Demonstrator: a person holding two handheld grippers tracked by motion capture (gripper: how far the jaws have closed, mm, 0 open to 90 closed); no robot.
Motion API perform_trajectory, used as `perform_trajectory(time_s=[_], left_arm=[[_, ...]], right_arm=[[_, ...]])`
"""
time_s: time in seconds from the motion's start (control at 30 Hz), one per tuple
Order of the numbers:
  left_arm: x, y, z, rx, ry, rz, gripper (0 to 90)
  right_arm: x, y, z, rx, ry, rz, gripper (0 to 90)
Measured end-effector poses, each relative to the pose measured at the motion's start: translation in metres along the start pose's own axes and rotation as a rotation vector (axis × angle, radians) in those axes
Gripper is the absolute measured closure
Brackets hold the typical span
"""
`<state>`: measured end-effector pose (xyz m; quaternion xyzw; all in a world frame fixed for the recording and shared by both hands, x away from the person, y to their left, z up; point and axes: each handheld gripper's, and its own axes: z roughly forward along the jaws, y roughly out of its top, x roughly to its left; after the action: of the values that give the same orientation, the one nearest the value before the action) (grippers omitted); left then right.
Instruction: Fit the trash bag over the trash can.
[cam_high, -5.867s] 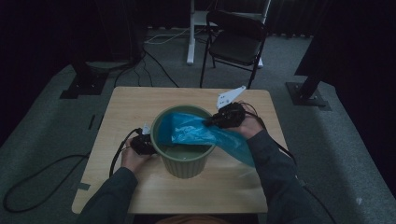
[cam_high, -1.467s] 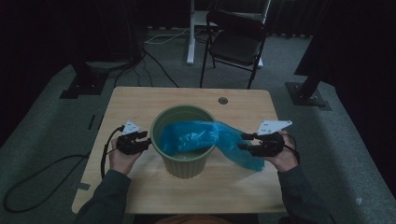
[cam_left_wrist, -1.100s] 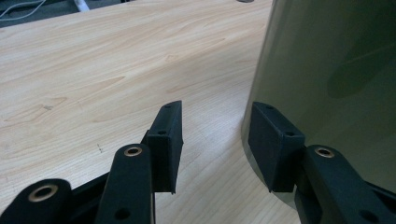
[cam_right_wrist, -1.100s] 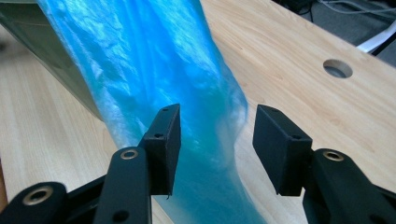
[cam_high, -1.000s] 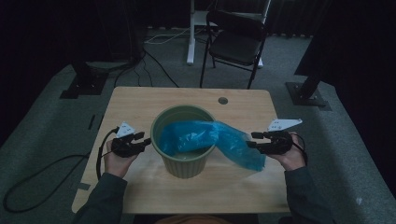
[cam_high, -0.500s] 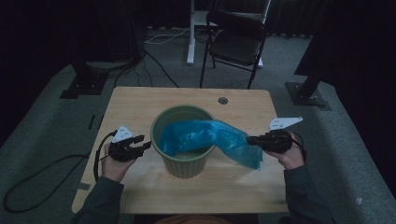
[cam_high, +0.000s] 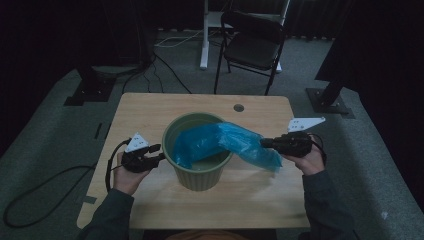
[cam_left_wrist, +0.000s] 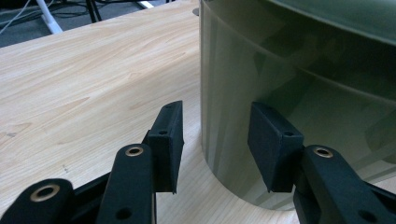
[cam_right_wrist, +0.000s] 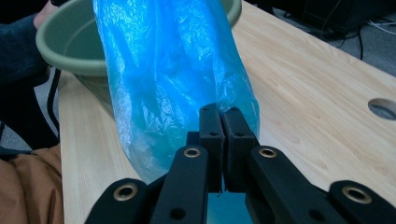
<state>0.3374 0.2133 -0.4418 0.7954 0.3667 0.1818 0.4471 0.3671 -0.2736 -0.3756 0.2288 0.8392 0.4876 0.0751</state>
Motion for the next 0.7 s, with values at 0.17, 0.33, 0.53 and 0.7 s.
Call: perform_trajectory(time_s=[0.17, 0.33, 0.53, 0.7], left_arm=[[-0.002, 0.004, 0.004, 0.002, -0.006, 0.009, 55.7], [-0.006, 0.010, 0.009, 0.010, -0.011, 0.039, 55.7], [0.002, 0.010, 0.001, -0.007, 0.008, 0.022, 55.5], [0.008, 0.014, -0.013, -0.045, 0.020, 0.005, 55.6]], right_arm=[[-0.001, 0.010, 0.001, -0.002, 0.000, -0.013, 88.5], [0.001, 0.024, 0.007, 0.002, 0.014, -0.038, 88.4], [0.007, 0.038, 0.014, 0.004, 0.034, -0.070, 88.5], [0.009, 0.050, 0.022, 0.003, 0.052, -0.087, 89.3]])
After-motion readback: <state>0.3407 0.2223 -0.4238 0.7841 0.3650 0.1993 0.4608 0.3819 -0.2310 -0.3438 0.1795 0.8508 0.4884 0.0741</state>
